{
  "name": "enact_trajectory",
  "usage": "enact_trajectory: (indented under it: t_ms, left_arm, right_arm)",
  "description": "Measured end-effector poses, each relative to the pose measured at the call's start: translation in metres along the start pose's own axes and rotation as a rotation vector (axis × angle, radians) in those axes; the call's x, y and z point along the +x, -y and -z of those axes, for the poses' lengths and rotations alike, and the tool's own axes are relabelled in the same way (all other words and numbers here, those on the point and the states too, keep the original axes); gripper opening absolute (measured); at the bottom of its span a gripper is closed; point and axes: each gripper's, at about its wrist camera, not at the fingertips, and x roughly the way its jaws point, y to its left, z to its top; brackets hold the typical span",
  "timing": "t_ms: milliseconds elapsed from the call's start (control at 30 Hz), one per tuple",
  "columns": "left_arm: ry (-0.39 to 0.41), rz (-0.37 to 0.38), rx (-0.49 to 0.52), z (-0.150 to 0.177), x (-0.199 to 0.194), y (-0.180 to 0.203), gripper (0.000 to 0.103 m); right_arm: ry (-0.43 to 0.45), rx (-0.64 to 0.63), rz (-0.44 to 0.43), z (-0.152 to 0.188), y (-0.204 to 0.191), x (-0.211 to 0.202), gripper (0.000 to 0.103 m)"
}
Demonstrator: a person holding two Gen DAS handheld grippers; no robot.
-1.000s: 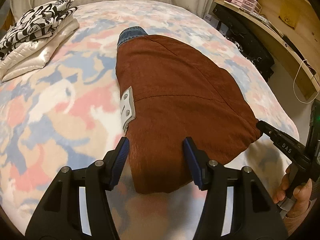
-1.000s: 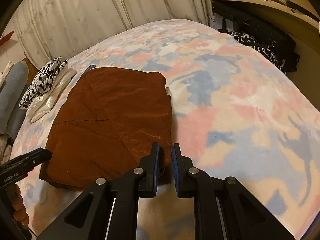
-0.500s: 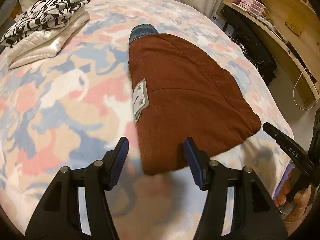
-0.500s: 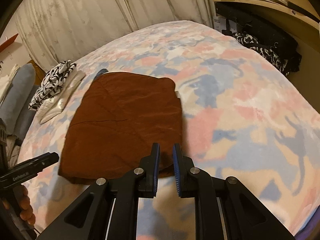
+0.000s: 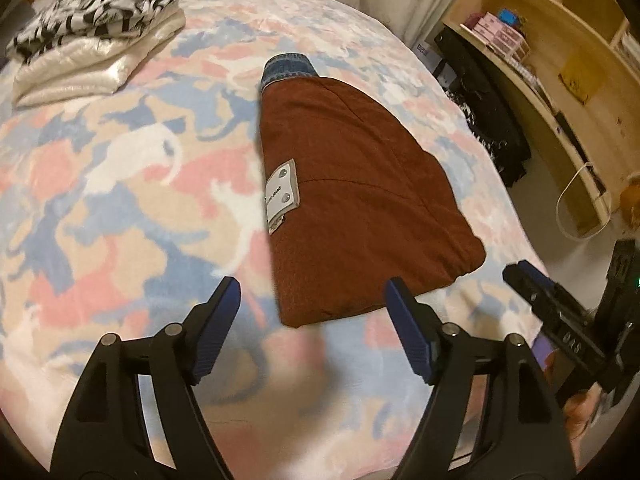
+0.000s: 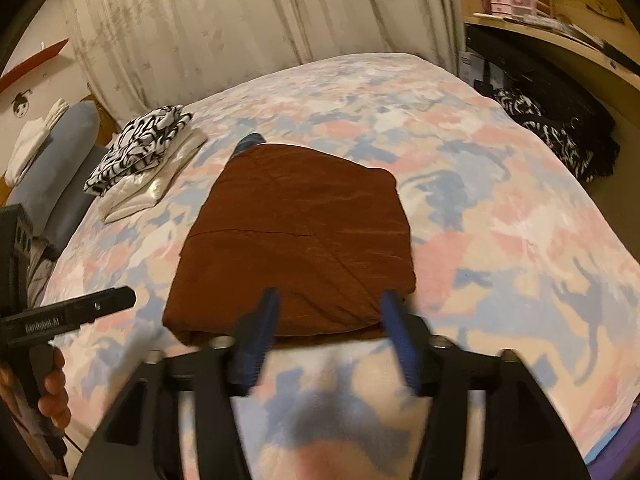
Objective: Fold large clothes
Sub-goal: 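Smooth the brown bundle flat with both tools and open them, then grasp the brown bundle edges with both tools and lift it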
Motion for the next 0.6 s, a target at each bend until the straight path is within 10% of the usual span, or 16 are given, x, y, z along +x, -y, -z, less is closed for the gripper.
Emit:
enact_trajectory:
  t_ms: [600]
  left_arm:
    - [-0.161, 0.102, -0.149, -0.026, 0.077, -0.03, 0.077]
  right_arm:
    - [-0.23, 0.053, -0.127, -0.052, 0.065, 0.074, 0.086]
